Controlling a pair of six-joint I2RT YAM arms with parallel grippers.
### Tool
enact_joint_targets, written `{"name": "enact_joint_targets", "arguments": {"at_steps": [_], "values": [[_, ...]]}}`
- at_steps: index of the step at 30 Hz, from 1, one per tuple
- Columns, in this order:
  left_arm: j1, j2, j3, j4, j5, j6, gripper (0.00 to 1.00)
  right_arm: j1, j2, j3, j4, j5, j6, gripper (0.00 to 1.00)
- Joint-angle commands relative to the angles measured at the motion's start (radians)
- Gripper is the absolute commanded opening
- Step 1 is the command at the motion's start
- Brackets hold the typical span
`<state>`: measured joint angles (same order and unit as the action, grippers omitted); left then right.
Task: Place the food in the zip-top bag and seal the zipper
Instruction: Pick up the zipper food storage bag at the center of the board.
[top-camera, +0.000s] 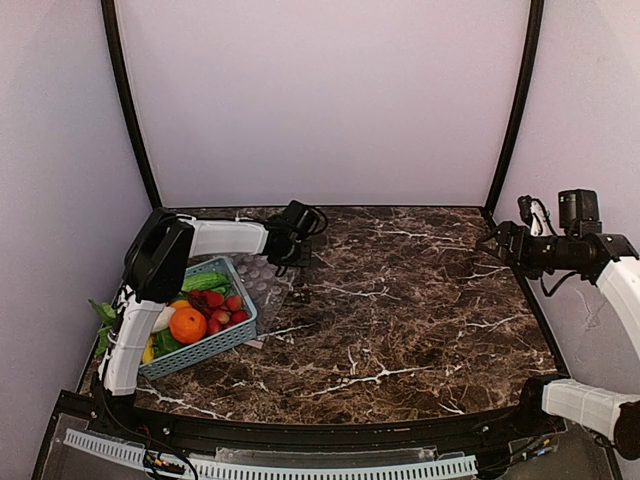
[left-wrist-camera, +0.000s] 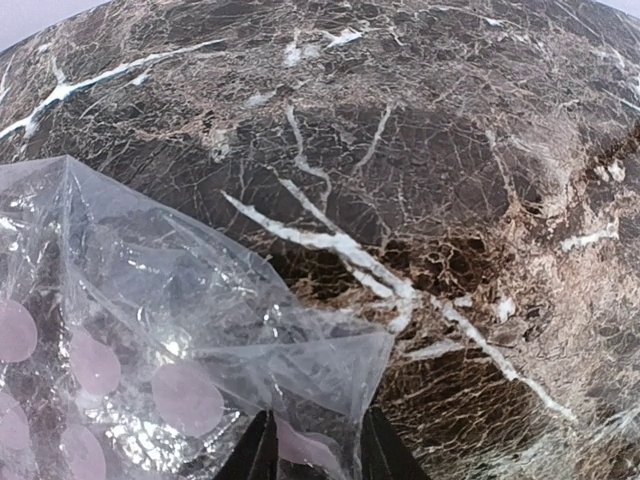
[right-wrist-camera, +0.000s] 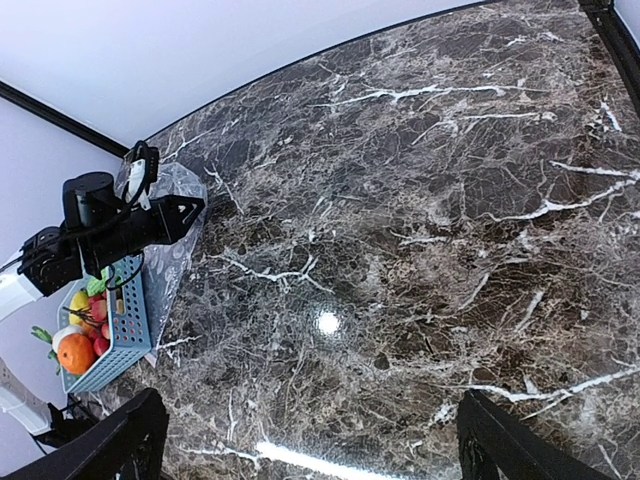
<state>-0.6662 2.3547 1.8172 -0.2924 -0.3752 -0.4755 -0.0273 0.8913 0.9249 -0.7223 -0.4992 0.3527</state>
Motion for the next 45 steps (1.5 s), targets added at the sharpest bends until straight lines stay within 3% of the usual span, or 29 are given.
{"name": "enact_joint_targets", "arguments": {"at_steps": [1, 7, 9, 16, 26, 45], "values": [[-0.003, 0.008, 0.021, -0.039, -0.007, 0.001, 0.22, -0.005, -0.002, -0.018, 0.061, -0.046, -0.001, 0.99], [-0.003, 0.006, 0.031, -0.042, 0.018, 0.022, 0.02, -0.005, 0.012, -0.017, 0.064, -0.051, -0.004, 0.99], [-0.002, 0.004, 0.038, -0.039, 0.040, 0.041, 0.01, -0.005, 0.014, -0.017, 0.065, -0.052, -0.004, 0.99], [-0.002, -0.047, 0.015, 0.017, 0.119, 0.093, 0.01, -0.005, 0.017, -0.028, 0.074, -0.053, -0.003, 0.99], [-0.007, -0.229, -0.081, 0.169, 0.348, 0.156, 0.01, -0.005, 0.027, -0.021, 0.079, -0.057, -0.015, 0.99], [-0.012, -0.462, -0.114, 0.246, 0.738, 0.256, 0.01, -0.005, 0.007, -0.021, 0.100, -0.106, -0.032, 0.99]]}}
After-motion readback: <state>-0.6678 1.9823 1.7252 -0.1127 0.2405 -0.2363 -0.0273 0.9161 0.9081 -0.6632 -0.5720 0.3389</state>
